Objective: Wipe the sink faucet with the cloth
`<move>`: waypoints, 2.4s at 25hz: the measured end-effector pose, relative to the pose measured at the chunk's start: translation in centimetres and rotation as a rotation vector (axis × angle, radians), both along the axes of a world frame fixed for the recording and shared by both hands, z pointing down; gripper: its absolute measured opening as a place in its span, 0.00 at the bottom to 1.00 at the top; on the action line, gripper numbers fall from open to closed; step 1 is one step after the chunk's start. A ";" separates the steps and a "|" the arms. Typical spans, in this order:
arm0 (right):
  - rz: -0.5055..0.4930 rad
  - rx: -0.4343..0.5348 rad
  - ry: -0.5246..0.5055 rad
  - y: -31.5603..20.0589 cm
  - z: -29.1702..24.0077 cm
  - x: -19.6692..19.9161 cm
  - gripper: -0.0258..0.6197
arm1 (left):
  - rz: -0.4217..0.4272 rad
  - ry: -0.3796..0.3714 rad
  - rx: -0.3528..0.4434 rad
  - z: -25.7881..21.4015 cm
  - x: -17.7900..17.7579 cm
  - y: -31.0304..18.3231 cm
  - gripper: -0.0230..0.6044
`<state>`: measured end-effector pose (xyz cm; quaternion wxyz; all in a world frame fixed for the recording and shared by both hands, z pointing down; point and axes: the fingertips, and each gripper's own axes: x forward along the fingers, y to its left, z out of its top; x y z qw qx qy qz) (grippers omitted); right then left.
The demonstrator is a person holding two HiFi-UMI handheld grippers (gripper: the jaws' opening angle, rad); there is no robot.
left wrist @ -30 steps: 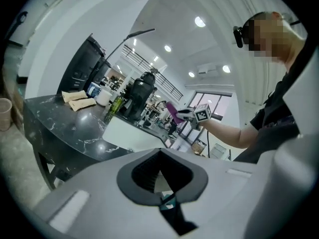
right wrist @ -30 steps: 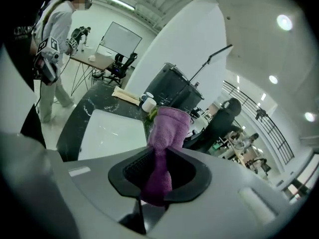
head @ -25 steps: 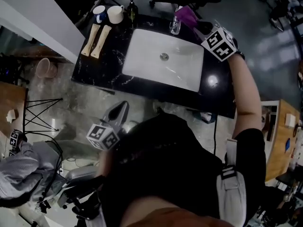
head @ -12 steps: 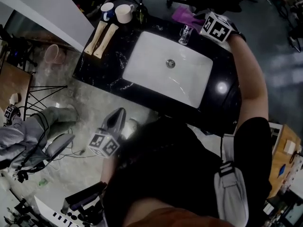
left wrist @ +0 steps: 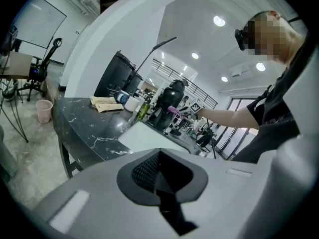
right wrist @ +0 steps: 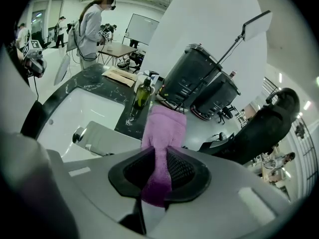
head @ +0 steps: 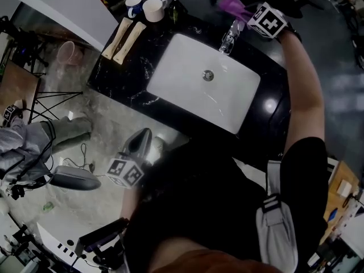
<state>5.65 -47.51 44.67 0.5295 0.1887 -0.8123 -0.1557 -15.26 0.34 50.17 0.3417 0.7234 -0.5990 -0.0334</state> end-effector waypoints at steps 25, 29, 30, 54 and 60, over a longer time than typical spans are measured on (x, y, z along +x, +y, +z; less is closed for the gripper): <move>-0.009 0.047 -0.107 13.8 5.4 -0.9 0.17 | 0.143 -0.010 0.045 -1.4 -0.8 -1.5 0.03; 0.116 0.061 -0.127 9.3 5.6 0.7 0.17 | 0.112 -0.033 0.029 -1.3 -1.2 -0.8 0.03; 0.142 0.057 -0.141 8.6 5.7 1.0 0.17 | 0.101 -0.035 0.025 -1.2 -1.3 -0.6 0.03; 0.031 0.004 -0.153 18.7 10.0 -0.9 0.17 | 0.133 -0.018 0.047 -1.5 -0.3 -0.7 0.03; 0.110 0.066 -0.138 14.5 11.7 -0.1 0.17 | 0.105 -0.024 0.006 -0.7 -0.3 -0.6 0.03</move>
